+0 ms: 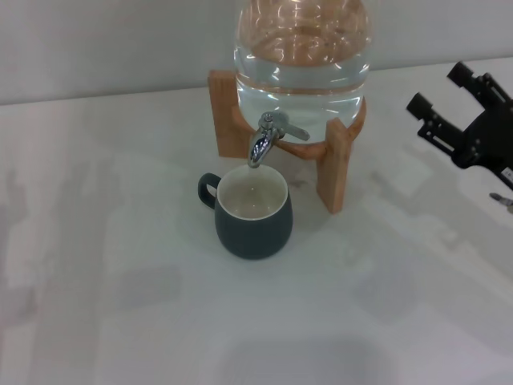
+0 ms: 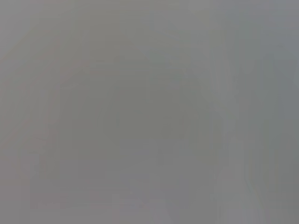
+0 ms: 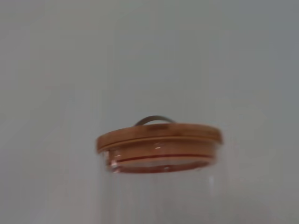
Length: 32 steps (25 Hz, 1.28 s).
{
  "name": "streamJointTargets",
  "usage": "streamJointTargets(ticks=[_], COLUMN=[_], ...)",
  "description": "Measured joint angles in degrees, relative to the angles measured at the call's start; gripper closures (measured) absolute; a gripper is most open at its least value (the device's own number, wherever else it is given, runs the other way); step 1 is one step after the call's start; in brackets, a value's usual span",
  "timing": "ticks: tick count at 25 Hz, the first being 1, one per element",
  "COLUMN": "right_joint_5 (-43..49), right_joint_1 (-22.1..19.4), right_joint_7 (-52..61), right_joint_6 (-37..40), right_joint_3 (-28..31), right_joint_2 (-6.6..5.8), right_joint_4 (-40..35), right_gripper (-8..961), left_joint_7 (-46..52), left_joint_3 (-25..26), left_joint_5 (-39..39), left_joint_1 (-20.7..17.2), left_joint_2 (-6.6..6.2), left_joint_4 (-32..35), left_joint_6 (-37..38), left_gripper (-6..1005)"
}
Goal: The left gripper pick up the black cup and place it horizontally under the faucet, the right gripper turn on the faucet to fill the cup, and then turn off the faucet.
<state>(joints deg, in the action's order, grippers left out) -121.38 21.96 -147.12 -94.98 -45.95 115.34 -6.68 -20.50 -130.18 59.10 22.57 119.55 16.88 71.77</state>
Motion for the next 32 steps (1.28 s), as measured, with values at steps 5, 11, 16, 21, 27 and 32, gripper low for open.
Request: streamJointTargets(ticks=[5,11,16,21,27,32], right_joint_5=[0.0,0.0,0.0,0.0,0.0,0.0], right_joint_1=[0.1,0.5,0.7,1.8,3.5,4.4], right_joint_7=[0.0,0.0,0.0,0.4,0.4,0.4], right_joint_6=[-1.3,-1.8,-1.8,-1.7,-0.4,1.0], right_joint_3=[-3.1,-7.5,-9.0,-11.4,-12.7,-13.1], right_joint_2=[0.23,0.49,0.49,0.63,0.82,0.85], right_joint_4=[0.0,0.0,-0.2,-0.2,0.4,0.8], right_gripper=[97,97,97,97,97,97], left_joint_7=[0.3,0.4,0.4,0.5,1.2,1.2], left_joint_3=[-0.1,-0.1,-0.2,-0.7,-1.3,-1.9], left_joint_5=[-0.1,-0.2,-0.6,-0.6,-0.6,-0.6], left_joint_1=[-0.1,-0.1,-0.3,-0.4,-0.4,-0.4], left_joint_2=[-0.02,-0.07,-0.01,0.13,0.16,0.16], left_joint_4=[-0.1,-0.7,-0.7,-0.7,-0.7,-0.7], left_joint_6=[0.0,-0.1,-0.6,-0.7,-0.9,-0.9], left_gripper=[511,511,511,511,511,511])
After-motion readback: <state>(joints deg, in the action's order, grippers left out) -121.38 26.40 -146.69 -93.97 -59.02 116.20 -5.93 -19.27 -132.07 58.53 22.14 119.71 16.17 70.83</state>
